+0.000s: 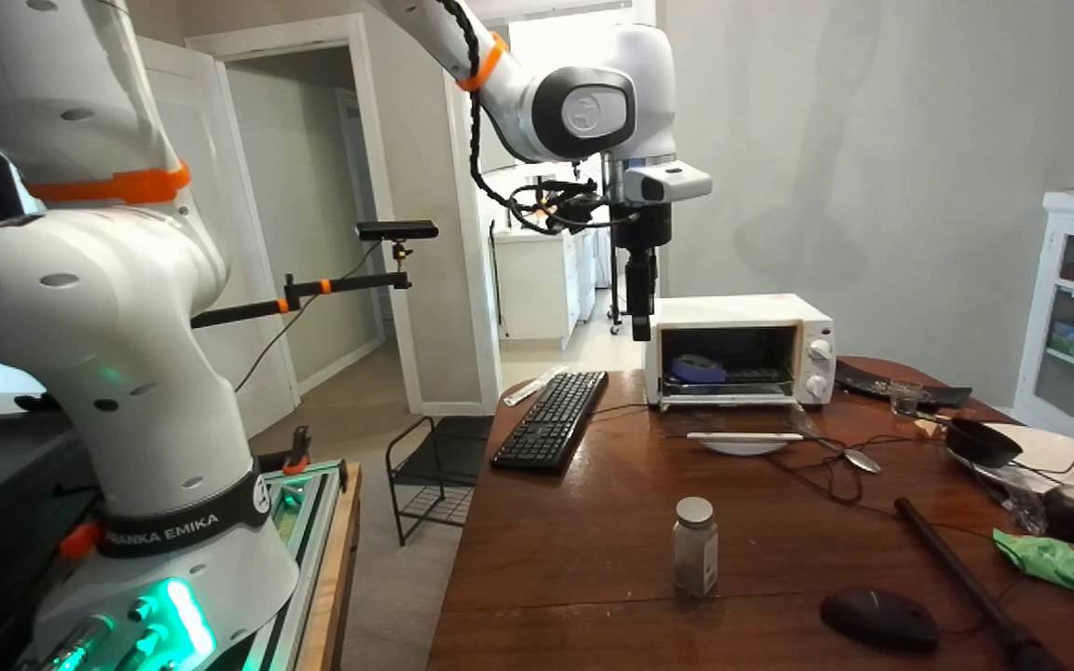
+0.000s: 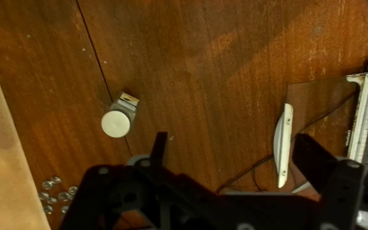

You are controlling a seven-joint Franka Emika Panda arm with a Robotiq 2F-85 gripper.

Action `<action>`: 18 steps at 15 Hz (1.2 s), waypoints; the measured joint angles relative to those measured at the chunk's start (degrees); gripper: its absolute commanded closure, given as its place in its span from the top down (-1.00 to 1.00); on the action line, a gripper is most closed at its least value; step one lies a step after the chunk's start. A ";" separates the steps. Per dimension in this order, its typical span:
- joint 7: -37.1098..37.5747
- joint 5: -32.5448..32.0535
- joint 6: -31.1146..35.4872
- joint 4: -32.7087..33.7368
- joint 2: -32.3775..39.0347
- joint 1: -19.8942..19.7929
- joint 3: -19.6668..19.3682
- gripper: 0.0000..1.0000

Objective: Take the masking tape and the roasting rack out of the oven

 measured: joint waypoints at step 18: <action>-37.97 16.95 -6.48 47.99 47.40 0.87 6.37 1.00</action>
